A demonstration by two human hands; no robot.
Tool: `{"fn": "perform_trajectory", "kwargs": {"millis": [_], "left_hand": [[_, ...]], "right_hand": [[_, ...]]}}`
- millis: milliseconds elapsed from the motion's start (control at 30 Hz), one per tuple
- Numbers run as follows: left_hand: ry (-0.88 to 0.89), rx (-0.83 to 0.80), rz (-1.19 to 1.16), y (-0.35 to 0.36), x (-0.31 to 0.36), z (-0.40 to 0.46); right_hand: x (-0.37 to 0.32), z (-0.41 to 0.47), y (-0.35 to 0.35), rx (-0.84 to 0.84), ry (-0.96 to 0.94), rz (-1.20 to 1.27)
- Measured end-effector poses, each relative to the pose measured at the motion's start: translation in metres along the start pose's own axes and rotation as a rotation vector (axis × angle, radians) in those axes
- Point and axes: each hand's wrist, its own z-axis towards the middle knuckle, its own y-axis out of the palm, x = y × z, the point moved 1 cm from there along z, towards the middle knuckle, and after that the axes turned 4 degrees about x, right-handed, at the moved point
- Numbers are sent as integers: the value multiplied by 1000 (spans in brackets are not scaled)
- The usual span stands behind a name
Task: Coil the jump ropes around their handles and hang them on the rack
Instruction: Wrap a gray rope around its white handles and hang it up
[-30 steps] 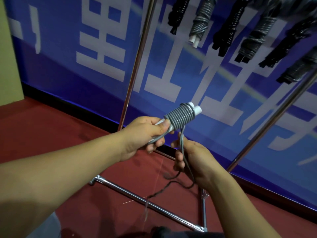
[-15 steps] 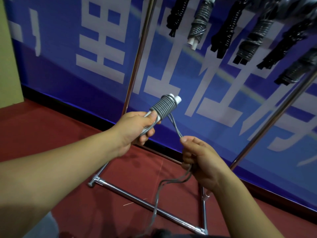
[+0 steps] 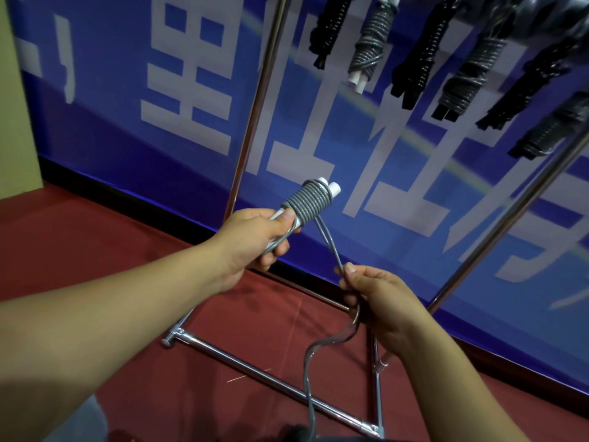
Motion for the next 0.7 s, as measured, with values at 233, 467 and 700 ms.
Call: {"fn": "perform_trajectory", "kwargs": {"millis": [233, 467, 700], "left_hand": [[37, -74, -15, 3, 2, -3], [34, 71, 53, -8, 2, 8], [32, 148, 154, -7, -3, 13]], "right_hand": [[2, 0, 5, -37, 76, -41], [-6, -10, 15, -122, -83, 4], [-7, -20, 26, -163, -256, -165]]}}
